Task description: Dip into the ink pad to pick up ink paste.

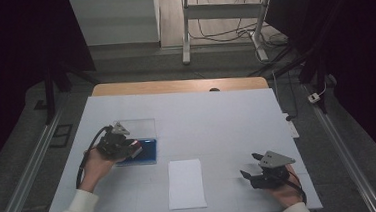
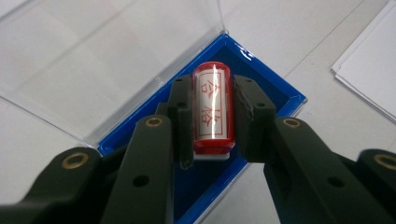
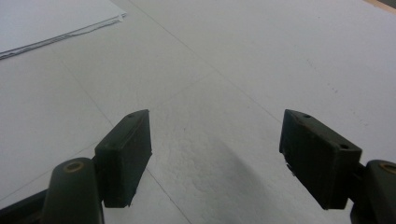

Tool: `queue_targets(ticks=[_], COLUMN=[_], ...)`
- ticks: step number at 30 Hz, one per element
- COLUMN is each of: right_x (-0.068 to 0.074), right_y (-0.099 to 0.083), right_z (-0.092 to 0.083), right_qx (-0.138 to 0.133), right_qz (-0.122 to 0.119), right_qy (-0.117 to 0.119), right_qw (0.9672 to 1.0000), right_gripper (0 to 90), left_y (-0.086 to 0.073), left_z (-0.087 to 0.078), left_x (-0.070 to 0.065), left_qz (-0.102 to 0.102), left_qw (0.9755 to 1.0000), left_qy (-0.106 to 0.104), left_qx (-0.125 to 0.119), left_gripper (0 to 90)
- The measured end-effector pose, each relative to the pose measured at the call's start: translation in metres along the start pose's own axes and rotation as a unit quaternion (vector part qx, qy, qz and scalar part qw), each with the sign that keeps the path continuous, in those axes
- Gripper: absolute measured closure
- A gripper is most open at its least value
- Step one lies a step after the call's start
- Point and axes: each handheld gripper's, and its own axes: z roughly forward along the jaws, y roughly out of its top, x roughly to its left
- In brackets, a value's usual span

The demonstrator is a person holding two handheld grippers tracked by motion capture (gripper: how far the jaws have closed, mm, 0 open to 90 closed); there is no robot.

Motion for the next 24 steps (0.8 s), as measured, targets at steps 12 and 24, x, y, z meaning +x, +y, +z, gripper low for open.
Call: queue_targets(ticks=[12, 24], right_x=[-0.0004, -0.0001], right_y=[-0.0005, -0.0005], right_z=[0.0004, 0.0008], right_qx=[0.001, 0.003], right_qz=[0.0, 0.0], right_qy=[0.0, 0.0], right_qw=[1.0, 1.0], right_gripper=[24.8, 24.9], left_y=[-0.0012, -0.0005], left_z=[0.002, 0.0024], left_x=[0.0006, 0.0001], left_qz=[0.001, 0.0], left_qw=[1.0, 0.9999], left_qy=[0.0, 0.001], left_qx=[0.003, 0.012], left_gripper=[70.0, 70.2])
